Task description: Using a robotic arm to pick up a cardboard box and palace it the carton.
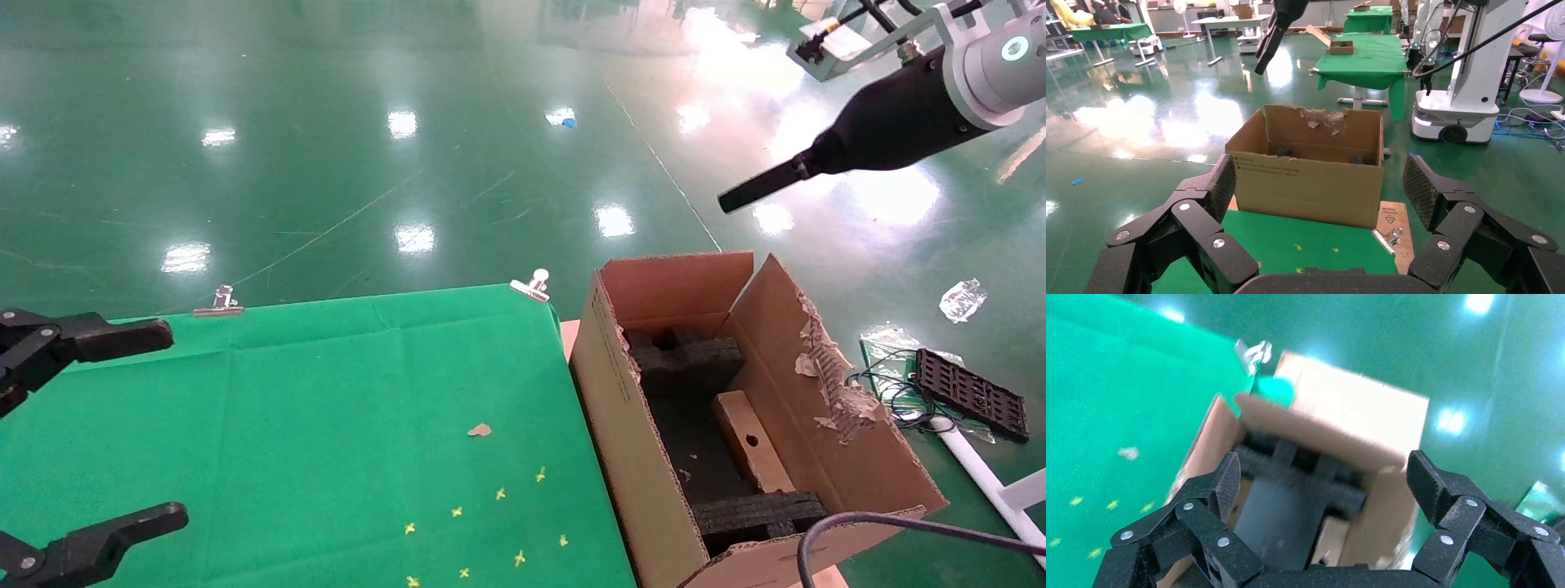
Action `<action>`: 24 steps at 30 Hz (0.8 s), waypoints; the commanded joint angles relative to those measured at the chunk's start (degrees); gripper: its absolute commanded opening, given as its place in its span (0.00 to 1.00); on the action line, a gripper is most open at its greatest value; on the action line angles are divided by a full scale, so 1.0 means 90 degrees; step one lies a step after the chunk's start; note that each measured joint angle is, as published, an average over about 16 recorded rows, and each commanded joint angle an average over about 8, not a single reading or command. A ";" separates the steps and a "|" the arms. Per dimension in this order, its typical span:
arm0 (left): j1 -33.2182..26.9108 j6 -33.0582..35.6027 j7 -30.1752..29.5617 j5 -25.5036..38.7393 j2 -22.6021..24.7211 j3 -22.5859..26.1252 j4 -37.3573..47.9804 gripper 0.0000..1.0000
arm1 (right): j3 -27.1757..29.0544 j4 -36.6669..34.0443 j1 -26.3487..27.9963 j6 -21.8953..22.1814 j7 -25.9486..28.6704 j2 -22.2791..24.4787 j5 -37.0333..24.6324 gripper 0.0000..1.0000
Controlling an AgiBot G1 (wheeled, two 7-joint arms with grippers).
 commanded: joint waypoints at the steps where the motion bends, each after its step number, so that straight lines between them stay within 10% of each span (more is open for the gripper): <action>1: 0.0000 0.0000 0.0000 0.0000 0.0000 0.0000 0.0000 1.00 | 0.0066 0.0080 0.0064 0.0044 -0.0187 0.0055 0.0100 1.00; 24: -0.0003 -0.0001 0.0006 -0.0004 -0.0002 0.0008 0.0007 1.00 | 0.2814 0.2361 -0.2262 -0.0146 -0.1158 0.0664 0.1062 1.00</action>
